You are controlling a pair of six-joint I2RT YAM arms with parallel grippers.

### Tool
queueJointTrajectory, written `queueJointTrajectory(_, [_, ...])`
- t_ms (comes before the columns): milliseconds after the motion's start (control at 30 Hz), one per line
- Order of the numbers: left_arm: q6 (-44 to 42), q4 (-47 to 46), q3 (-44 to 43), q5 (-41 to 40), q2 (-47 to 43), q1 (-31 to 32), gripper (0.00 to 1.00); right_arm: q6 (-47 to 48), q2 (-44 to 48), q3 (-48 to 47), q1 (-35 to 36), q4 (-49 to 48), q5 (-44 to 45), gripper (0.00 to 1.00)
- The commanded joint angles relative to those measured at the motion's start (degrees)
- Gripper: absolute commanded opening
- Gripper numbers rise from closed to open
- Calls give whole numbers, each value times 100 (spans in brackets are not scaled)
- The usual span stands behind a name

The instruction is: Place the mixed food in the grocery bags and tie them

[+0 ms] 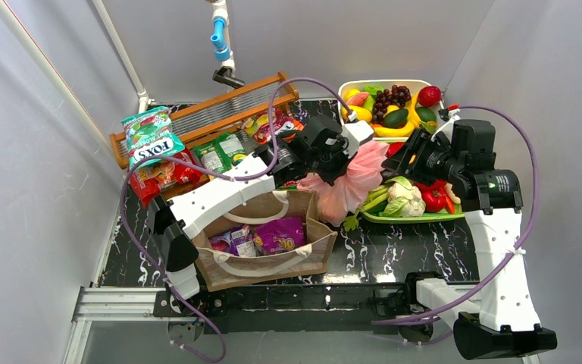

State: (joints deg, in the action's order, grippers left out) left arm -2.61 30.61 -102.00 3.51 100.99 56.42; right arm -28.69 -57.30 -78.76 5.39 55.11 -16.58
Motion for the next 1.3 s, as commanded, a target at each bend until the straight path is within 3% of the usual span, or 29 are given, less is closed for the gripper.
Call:
queueJointTrajectory(0, [-118, 125, -605, -264, -624, 14, 0, -14, 169, -267, 38, -283, 90, 62])
queueJointTrajectory(567, [74, 69, -1825, -271, -1567, 12, 0, -34, 175, -418, 33, -163, 386, 62])
queueJointTrajectory(867, [92, -87, -1911, -21, -2341, 16, 0, -47, 149, -346, 33, -217, 360, 62])
queueJointTrajectory(1267, [-124, 735, -1167, -644, -3860, 9, 0, -94, 131, -230, 33, -326, 188, 62])
